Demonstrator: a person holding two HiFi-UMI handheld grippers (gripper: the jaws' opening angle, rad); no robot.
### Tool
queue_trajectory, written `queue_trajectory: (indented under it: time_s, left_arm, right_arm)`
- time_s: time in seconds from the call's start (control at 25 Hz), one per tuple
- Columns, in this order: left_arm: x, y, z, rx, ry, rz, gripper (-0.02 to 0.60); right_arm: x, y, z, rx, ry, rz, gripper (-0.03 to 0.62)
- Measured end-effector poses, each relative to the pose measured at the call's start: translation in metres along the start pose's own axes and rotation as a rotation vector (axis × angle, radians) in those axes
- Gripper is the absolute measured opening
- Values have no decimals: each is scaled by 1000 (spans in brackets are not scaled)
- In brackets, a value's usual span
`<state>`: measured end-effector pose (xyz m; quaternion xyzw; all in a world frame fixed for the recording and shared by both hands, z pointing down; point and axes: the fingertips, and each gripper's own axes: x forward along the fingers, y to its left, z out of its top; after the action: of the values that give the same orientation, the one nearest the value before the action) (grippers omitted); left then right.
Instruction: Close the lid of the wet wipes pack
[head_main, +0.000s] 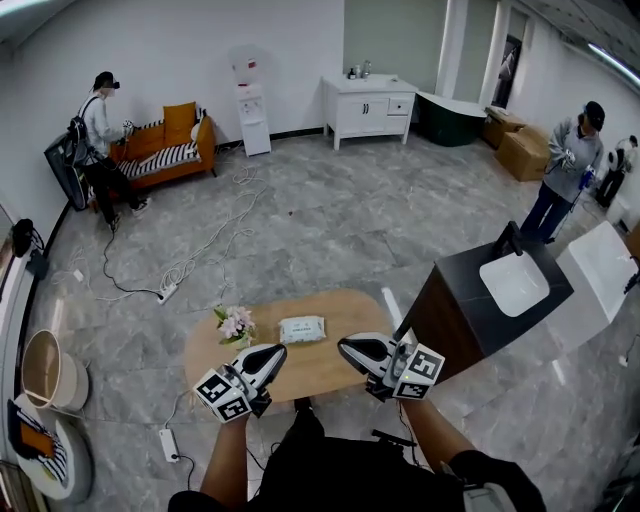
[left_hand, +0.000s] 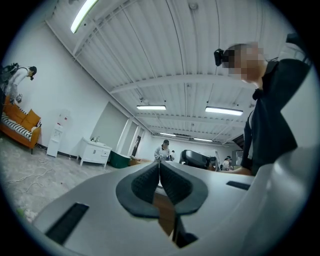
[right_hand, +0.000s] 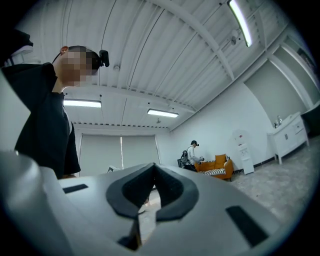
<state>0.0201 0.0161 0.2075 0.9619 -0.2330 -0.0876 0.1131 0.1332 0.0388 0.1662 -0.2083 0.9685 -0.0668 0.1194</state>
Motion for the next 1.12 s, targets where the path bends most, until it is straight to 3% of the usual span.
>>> queue_trajectory:
  time_s: [0.2, 0.52, 0.88, 1.12]
  left_arm:
    - [-17, -84, -34, -22, 75, -24, 18]
    - [-50, -157, -29, -21, 79, -32, 18]
    - [-108, -236, -41, 4, 54, -121, 20]
    - [-188, -296, -74, -60, 36, -113, 18]
  right_arm:
    - [-49, 66, -12, 59, -22, 16, 11]
    - [-77, 153, -9, 61, -57, 73, 11]
    - [-95, 254, -23, 24, -50, 6, 11]
    - [-102, 344, -64, 54, 11, -36, 11]
